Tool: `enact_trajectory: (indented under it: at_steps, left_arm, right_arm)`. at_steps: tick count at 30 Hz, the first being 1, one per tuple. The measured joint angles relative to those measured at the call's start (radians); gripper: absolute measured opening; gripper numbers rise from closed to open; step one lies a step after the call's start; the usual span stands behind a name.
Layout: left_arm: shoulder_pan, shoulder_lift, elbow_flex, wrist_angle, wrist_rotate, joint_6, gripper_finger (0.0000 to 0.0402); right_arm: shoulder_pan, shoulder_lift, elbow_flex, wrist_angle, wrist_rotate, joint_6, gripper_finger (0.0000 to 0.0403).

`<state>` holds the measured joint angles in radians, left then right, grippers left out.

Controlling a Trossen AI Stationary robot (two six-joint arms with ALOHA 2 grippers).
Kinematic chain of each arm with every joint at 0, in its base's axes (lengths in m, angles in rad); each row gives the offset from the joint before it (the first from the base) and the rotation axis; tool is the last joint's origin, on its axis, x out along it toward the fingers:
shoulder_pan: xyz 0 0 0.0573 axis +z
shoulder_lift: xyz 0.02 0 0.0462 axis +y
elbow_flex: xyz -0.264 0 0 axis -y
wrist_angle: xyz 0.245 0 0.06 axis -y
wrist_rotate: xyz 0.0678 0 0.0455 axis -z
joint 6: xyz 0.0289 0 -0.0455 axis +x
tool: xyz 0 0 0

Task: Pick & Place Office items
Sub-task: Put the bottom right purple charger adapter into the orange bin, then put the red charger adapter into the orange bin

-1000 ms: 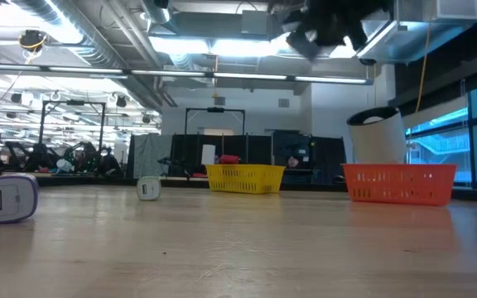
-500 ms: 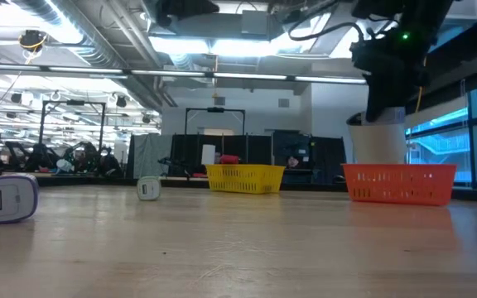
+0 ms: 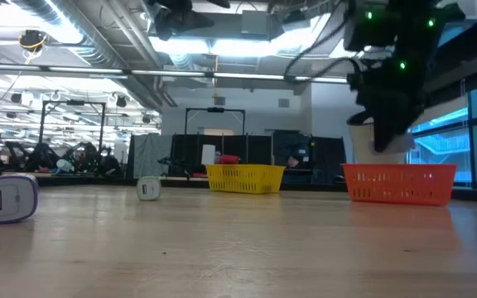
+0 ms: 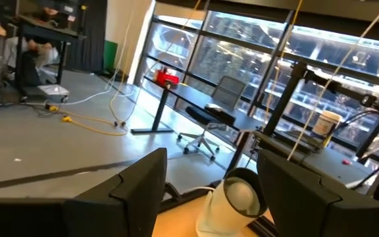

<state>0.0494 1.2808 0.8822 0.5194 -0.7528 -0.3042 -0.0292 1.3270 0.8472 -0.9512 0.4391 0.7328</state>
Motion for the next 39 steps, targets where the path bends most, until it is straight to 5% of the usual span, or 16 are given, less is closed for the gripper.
enact_trajectory:
  at_steps: [6, 15, 28, 35, 39]
  left_arm:
    - [-0.001, 0.000, 0.000, 0.000, 0.084, 0.000, 0.0233]
    - [-0.002, 0.000, 0.000, -0.001, 0.188, -0.004, 0.0233]
    - [-0.002, 0.000, 0.000, -0.051, 0.295, -0.126, 0.0233]
    - [-0.002, 0.000, 0.000, -0.105, 0.379, -0.203, 0.0233]
    - [-0.002, 0.000, 0.000, -0.117, 0.442, -0.234, 0.0233]
  right_arm:
    - [0.000, 0.015, -0.102, 0.083, -0.074, 0.073, 0.0220]
    - [0.000, 0.016, -0.195, 0.172, -0.047, 0.202, 0.0224]
    - [0.000, 0.016, -0.095, 0.109, -0.048, 0.194, 0.0325]
    - [0.052, 0.015, 0.028, 0.065, -0.237, -0.125, 0.0323]
    - [0.119, 0.015, 0.043, 0.058, -0.395, -0.145, 0.0313]
